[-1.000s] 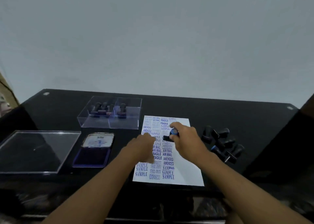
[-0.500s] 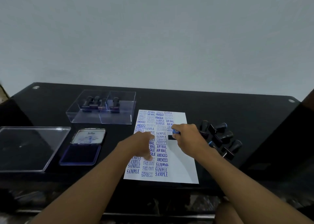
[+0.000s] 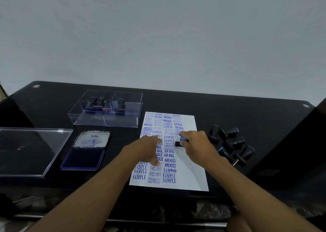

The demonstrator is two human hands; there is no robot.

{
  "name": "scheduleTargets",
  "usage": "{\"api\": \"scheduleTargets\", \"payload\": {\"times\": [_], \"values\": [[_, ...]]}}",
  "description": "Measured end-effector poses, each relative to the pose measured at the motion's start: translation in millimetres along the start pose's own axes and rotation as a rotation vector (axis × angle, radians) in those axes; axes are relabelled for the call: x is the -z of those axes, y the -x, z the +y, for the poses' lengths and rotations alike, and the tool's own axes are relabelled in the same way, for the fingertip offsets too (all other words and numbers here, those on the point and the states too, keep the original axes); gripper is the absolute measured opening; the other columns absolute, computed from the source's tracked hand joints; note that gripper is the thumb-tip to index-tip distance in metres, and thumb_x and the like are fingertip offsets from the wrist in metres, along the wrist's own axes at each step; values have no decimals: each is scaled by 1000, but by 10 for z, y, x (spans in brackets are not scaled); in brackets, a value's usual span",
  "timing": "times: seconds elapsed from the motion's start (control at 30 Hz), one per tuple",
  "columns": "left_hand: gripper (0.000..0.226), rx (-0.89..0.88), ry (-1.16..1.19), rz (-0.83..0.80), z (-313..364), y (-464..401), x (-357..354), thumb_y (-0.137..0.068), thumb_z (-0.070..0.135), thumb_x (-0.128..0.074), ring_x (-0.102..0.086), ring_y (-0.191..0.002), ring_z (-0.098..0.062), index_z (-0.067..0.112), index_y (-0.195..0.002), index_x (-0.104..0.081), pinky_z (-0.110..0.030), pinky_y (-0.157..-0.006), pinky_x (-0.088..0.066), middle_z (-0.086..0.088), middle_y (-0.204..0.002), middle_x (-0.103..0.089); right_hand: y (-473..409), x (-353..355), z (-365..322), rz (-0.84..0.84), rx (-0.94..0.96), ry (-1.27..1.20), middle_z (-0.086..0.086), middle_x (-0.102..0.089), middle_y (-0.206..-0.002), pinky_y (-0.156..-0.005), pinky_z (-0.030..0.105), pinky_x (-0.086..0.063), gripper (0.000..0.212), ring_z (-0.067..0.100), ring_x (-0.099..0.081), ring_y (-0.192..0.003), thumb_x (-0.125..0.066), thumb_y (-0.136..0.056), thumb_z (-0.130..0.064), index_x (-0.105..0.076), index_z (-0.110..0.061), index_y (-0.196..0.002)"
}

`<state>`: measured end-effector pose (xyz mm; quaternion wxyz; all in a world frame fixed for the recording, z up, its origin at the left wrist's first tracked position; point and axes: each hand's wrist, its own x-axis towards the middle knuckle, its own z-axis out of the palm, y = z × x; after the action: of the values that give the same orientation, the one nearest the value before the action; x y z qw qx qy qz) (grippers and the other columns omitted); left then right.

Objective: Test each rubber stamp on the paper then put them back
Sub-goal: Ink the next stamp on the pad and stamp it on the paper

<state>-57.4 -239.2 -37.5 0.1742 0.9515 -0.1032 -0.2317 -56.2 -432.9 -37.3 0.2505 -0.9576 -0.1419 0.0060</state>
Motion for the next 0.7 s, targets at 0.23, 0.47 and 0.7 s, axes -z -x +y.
{"api": "scheduleTargets", "payload": {"times": [0.23,0.47,0.7], "values": [[89,-30,-37,4,22,36,8,-80,25,-77,-30,-142,-28,20,-151,-24,-42,-112,-30,-2,-160,-20,-85,-51,34,-9,10,123,-3,-38,-63,-56,30,-34,37,20,-37,-61,-49,-94,-3,-33,-21,-65],[90,-33,-47,2,39,48,15,-79,24,-77,-28,-143,-28,18,-151,-24,-43,-114,-29,-2,-161,-16,-405,68,17,-107,18,281,7,-61,-92,-91,37,-42,21,31,-54,-88,-42,-91,0,-62,-8,-95],[89,-24,-42,4,25,48,4,-80,26,-77,-32,-141,-29,20,-151,-25,-41,-109,-33,-3,-159,-23,-267,1,26,-74,28,254,3,-53,-74,-71,37,-45,17,30,-51,-78,-43,-87,5,-52,-9,-85]]}}
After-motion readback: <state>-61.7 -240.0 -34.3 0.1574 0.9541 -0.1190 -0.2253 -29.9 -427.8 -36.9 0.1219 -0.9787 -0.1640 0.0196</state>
